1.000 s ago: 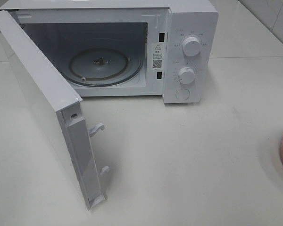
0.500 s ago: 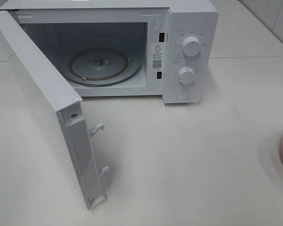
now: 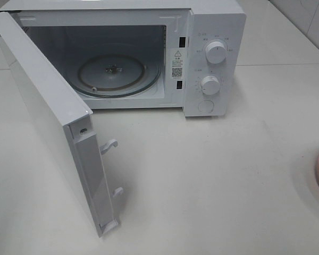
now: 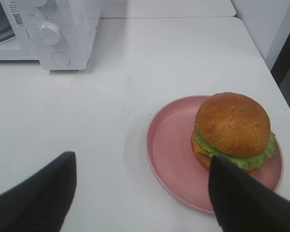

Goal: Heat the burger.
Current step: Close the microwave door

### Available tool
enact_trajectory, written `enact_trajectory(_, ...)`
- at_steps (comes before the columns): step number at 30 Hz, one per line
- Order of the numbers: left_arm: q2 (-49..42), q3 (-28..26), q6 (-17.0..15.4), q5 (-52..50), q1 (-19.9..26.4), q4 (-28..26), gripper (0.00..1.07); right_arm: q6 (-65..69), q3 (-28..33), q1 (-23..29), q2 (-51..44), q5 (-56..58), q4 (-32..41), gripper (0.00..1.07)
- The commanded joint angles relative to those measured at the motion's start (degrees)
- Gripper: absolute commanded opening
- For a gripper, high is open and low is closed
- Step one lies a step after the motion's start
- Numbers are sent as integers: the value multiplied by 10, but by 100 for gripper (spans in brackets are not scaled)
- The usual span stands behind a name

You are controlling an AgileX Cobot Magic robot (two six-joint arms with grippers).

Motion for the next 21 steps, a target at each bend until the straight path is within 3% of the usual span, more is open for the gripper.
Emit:
enact_trajectory(1, 21, -4, -2, -43, 3, -2, 63, -5, 0, -4, -15, -5, 0, 73)
enact_trajectory(3, 49, -4, -2, -73, 3, -2, 53, -5, 0, -4, -15, -5, 0, 73)
enact_trajectory(5, 59, -4, -2, -83, 3, -2, 50, -5, 0, -4, -15, -5, 0, 73)
enact_trajectory(6, 80, -4, -2, -99, 3, -2, 43, -5, 0, -4, -15, -5, 0, 73)
enact_trajectory(7, 80, -4, -2, -99, 3, -2, 43, -5, 0, -4, -15, -5, 0, 73)
enact_trajectory(8, 99, -4, -2, -115, 3, -2, 35, -5, 0, -4, -15, -5, 0, 73)
enact_trajectory(9, 99, -4, -2, -115, 3, -2, 35, -5, 0, -4, -15, -5, 0, 73)
enact_trajectory(11, 129, -4, -2, -144, 3, -3, 21, -5, 0, -4, -15, -5, 0, 73)
enact_trajectory(16, 168, -4, -2, -184, 3, -3, 8, -5, 0, -4, -15, -5, 0, 73)
enact_trajectory(17, 188, -4, -2, -206, 3, -3, 0, -5, 0, -4, -15, -5, 0, 73)
enact_trajectory(21, 218, -4, -2, -248, 3, -3, 0, -5, 0, -4, -15, -5, 0, 73)
